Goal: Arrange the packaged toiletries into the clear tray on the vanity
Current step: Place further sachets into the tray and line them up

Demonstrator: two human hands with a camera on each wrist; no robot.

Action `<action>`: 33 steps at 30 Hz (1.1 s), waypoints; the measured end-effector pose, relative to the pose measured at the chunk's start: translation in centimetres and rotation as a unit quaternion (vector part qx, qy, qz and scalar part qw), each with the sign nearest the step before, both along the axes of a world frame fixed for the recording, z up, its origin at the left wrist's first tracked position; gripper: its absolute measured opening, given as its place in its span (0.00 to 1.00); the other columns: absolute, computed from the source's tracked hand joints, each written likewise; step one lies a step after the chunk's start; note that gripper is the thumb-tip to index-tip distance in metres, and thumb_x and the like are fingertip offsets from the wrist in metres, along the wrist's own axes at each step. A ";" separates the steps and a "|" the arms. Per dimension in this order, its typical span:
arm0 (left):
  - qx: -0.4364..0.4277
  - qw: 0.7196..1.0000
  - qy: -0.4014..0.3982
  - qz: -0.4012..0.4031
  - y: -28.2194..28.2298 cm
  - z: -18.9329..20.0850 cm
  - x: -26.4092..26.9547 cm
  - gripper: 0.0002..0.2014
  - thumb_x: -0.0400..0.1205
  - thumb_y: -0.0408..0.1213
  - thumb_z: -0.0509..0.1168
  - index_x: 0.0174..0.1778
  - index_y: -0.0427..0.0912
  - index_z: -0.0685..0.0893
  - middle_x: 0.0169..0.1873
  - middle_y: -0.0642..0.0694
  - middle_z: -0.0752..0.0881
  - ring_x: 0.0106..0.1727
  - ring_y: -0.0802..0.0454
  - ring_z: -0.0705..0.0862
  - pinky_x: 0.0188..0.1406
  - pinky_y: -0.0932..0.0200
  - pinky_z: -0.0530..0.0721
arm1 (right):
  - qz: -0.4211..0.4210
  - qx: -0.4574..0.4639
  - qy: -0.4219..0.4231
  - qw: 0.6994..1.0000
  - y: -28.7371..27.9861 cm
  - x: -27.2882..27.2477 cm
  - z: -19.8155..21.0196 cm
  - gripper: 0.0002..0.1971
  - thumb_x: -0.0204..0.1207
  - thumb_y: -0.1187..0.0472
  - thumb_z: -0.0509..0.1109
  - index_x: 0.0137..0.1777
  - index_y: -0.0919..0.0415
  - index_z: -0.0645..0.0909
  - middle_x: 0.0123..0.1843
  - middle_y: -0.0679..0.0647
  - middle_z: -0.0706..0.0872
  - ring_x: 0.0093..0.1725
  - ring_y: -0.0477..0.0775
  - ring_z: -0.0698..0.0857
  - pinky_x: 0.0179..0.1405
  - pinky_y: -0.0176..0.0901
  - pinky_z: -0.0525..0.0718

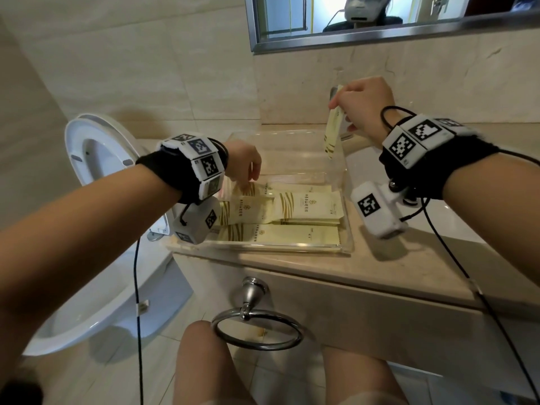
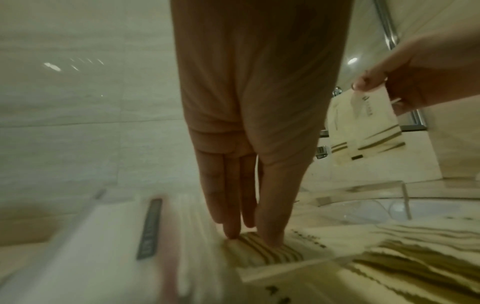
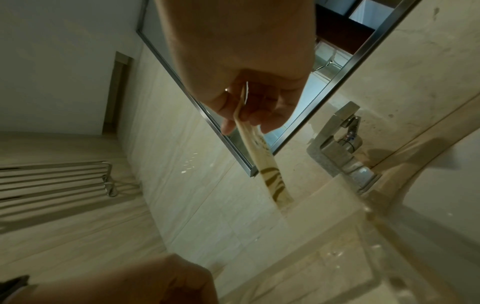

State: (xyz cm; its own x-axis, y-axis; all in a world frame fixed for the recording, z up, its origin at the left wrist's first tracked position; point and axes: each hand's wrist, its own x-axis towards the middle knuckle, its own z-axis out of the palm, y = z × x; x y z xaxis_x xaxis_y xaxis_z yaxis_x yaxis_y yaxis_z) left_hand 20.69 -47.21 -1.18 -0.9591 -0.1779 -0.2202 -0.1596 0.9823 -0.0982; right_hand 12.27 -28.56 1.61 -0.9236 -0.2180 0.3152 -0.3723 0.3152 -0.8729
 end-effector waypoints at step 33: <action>0.063 0.997 -0.021 -0.039 -0.3 -0.2 -0.2 0.07 0.80 0.33 0.65 0.50 0.43 0.88 0.34 0.54 0.85 0.23 0.58 0.78 0.37 0.65 0.78 | 0.101 -0.030 -0.065 0.992 -1.6 1.7 -0.2 0.16 0.77 0.69 0.57 0.32 0.55 0.79 0.40 0.54 0.84 0.36 0.48 0.85 0.22 0.29 0.83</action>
